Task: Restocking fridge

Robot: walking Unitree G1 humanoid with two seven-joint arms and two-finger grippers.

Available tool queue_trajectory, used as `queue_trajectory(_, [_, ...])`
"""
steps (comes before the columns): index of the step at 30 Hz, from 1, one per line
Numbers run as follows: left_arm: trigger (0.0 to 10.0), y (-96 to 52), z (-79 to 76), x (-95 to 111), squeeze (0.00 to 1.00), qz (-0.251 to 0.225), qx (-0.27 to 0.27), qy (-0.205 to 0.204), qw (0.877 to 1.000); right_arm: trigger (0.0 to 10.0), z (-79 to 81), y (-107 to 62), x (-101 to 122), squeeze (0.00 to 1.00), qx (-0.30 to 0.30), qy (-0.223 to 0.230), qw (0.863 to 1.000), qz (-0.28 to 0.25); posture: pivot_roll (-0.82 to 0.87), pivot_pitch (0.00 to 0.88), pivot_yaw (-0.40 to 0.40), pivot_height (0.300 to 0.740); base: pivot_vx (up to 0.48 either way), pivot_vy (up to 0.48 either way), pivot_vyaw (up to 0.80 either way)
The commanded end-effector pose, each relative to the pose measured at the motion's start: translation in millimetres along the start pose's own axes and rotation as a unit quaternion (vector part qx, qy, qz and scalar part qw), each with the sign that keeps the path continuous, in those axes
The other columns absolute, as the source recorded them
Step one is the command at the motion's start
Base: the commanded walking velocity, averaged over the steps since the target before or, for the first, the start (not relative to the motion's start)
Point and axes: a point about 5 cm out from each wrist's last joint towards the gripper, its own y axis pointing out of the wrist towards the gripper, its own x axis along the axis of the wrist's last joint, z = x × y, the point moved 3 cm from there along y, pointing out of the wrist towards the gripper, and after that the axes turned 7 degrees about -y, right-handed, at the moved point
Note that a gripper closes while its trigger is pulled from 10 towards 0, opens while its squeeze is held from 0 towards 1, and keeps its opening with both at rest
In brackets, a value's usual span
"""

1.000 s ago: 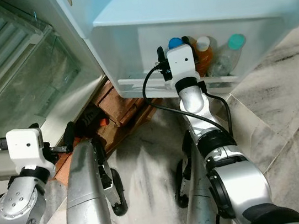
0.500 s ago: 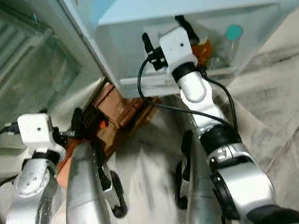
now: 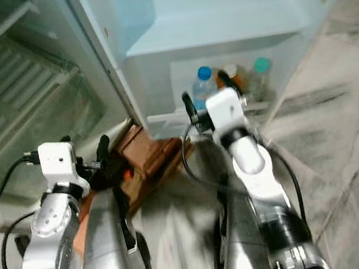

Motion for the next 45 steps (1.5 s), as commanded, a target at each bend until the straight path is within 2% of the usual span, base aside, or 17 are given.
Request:
queue_trajectory(1, [10.0,-3.9,7.2,-6,0.00,0.006,0.015,0.004,1.000,10.0,0.3,-1.3,11,0.86,-0.007,-0.009,1.000,-0.014,0.03,0.042,0.052,0.534,0.000,0.000,0.00])
queue_trajectory(2, [10.0,-5.9,10.6,-8,0.00,0.008,0.021,0.004,1.000,10.0,0.0,-7.7,2,0.00,-0.028,-0.018,0.999,0.017,0.02,0.026,0.058,0.534,0.000,0.000,0.00])
queue_trajectory(6, [10.0,-7.9,12.3,-10,0.00,0.007,0.024,0.006,1.000,10.0,-3.8,-22.1,-8,0.00,-0.065,-0.002,0.997,0.041,0.01,0.011,0.057,0.534,0.000,0.000,0.00])
queue_trajectory(7, [10.0,-6.8,11.0,-10,0.00,0.005,0.023,0.006,1.000,10.0,-7.7,-28.9,-15,0.00,-0.088,0.036,0.994,0.060,0.01,0.008,0.056,0.534,0.000,0.000,0.00])
queue_trajectory(9, [10.0,-5.5,9.1,-11,0.00,0.003,0.022,0.006,1.000,10.0,-9.1,-33.1,-19,0.00,-0.097,0.062,0.991,0.072,0.01,0.002,0.053,0.534,0.000,0.000,0.00])
queue_trajectory(11, [10.0,-3.5,7.0,-12,0.00,0.001,0.020,0.005,1.000,10.0,-9.5,-34.2,-19,0.00,-0.093,0.060,0.991,0.070,0.00,0.000,0.049,0.539,0.000,0.000,0.00])
queue_trajectory(14, [10.0,-1.3,6.1,-13,0.00,-0.001,0.021,0.002,1.000,10.0,-13.9,-30.7,-18,0.00,-0.093,0.053,0.992,0.067,0.00,0.000,0.039,0.558,0.000,0.000,0.00])
queue_trajectory(19, [10.0,-3.2,5.9,-20,0.00,0.009,0.031,-0.014,0.999,10.0,-12.1,-26.2,-19,0.00,-0.072,0.059,0.993,0.068,-0.03,0.000,0.042,0.583,0.000,0.000,0.00])
queue_trajectory(22, [10.0,-6.6,-1.9,-30,0.00,0.022,0.021,-0.016,0.999,10.0,-20.2,-23.9,-23,0.00,-0.075,0.052,0.993,0.070,-0.03,0.000,0.040,0.607,0.000,0.000,0.00])
queue_trajectory(26, [10.0,-3.3,-3.7,-29,0.00,0.017,0.017,-0.014,1.000,10.0,-24.7,-22.6,-26,0.00,-0.085,0.057,0.992,0.076,-0.03,0.000,0.040,0.626,0.000,0.000,0.00])
queue_trajectory(32, [10.0,9.3,0.4,-23,0.00,0.007,0.015,0.002,1.000,10.0,-14.0,-16.5,-23,0.00,-0.068,0.062,0.993,0.071,-0.03,0.000,0.045,0.675,0.000,0.000,0.00])
queue_trajectory(41, [10.0,11.6,-3.4,-26,0.00,0.004,0.018,0.005,1.000,10.0,-14.5,-15.1,-24,0.00,-0.067,0.061,0.993,0.070,-0.04,0.000,0.043,0.733,0.000,0.000,0.00])
queue_trajectory(45, [10.0,10.9,-3.7,-28,0.00,0.008,0.023,0.006,1.000,10.0,-15.9,-15.1,-25,0.00,-0.067,0.059,0.993,0.072,-0.03,0.000,0.037,0.740,0.000,0.000,0.00])
